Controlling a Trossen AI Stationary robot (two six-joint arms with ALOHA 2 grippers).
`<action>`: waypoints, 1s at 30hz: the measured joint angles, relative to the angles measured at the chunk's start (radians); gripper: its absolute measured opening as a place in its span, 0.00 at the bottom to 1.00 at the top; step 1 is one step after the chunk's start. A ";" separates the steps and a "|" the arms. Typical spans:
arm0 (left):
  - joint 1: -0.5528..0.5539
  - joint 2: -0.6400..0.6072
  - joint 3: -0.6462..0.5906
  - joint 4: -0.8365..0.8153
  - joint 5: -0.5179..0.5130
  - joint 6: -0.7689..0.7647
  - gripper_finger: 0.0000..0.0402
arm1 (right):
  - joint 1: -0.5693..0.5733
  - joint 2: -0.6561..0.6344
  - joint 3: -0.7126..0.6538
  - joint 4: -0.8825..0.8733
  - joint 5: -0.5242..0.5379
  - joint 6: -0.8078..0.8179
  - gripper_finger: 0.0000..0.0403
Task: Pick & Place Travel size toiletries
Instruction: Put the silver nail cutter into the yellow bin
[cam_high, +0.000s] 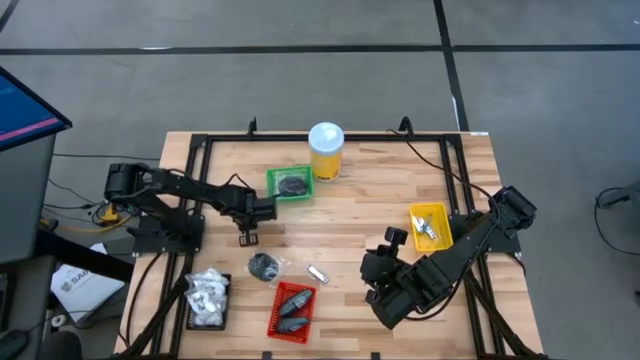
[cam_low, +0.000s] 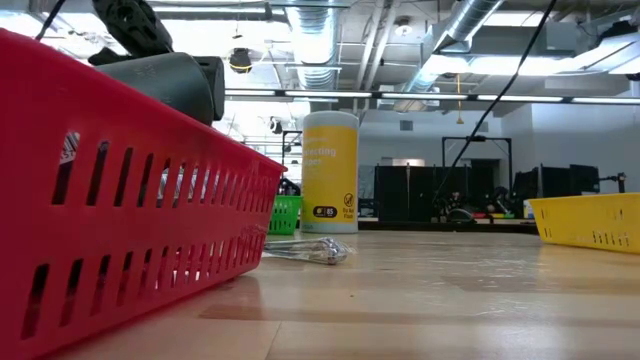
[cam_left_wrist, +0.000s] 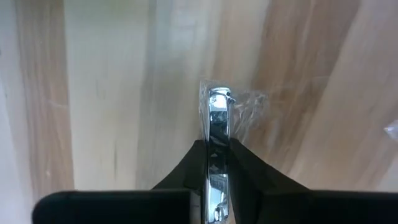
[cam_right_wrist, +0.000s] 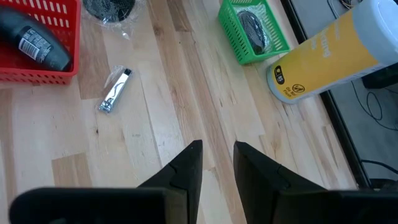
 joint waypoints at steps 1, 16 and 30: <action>-0.006 -0.001 0.000 0.000 0.002 -0.005 0.07 | 0.000 0.000 0.000 0.000 0.000 0.000 0.20; -0.140 -0.347 0.001 0.085 -0.002 -0.162 0.07 | -0.007 0.001 0.000 0.021 0.006 0.000 0.20; -0.292 -0.463 0.002 0.427 -0.005 -0.159 0.07 | -0.051 0.007 0.000 0.080 0.105 -0.012 0.20</action>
